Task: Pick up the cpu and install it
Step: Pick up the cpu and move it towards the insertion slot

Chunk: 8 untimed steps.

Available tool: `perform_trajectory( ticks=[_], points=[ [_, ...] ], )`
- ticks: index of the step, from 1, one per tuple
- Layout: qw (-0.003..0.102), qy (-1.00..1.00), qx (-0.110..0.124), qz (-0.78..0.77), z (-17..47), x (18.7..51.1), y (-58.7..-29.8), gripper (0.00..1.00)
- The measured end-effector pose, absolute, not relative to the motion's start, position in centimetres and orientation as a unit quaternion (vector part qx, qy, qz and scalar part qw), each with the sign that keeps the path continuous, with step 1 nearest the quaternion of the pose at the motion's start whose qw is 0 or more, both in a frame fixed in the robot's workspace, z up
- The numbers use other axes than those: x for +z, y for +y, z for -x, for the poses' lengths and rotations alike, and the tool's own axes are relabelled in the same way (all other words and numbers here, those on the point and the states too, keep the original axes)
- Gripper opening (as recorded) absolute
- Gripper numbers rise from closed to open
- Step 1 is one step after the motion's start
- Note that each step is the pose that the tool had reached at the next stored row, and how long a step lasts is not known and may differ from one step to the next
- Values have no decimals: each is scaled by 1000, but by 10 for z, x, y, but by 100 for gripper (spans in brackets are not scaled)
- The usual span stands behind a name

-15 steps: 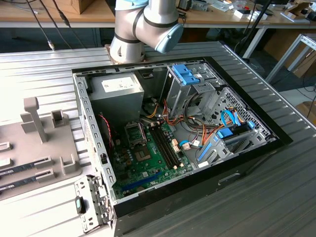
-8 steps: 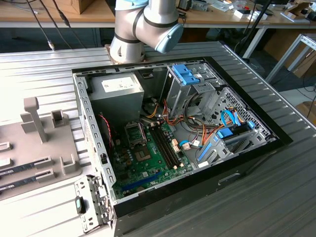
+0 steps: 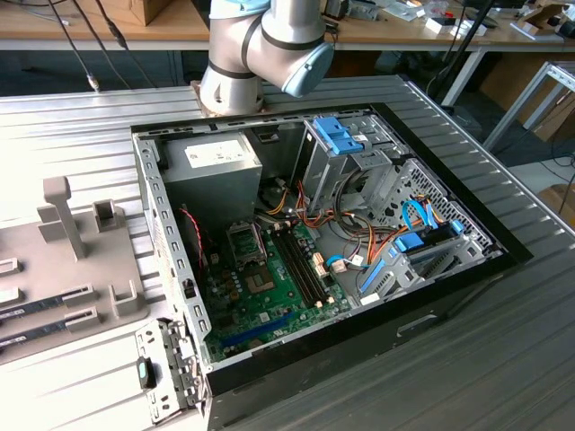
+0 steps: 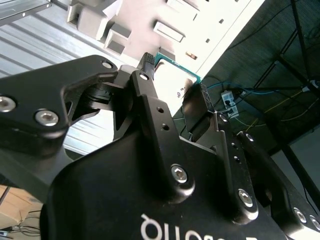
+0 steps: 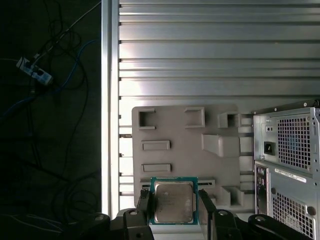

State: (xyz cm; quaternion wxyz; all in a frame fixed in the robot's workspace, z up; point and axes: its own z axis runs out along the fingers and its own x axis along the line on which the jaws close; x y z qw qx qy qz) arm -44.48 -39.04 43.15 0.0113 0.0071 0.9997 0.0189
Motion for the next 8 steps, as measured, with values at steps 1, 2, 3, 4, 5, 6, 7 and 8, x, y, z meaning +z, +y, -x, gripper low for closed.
perform_trajectory(
  ticks=[1,2,3,4,5,6,7,8],
  points=[
    [11,1000,19,-7,445,432,-390,47],
    [11,1000,19,-7,444,432,-390,47],
    [11,1000,19,-7,444,431,-390,47],
    [11,1000,19,-7,444,431,-390,47],
    [11,1000,19,-7,443,431,-390,47],
    [11,1000,19,-7,443,431,-390,47],
    [11,1000,19,-7,443,431,-390,47],
    [11,1000,19,-7,442,431,-390,47]
  ],
)
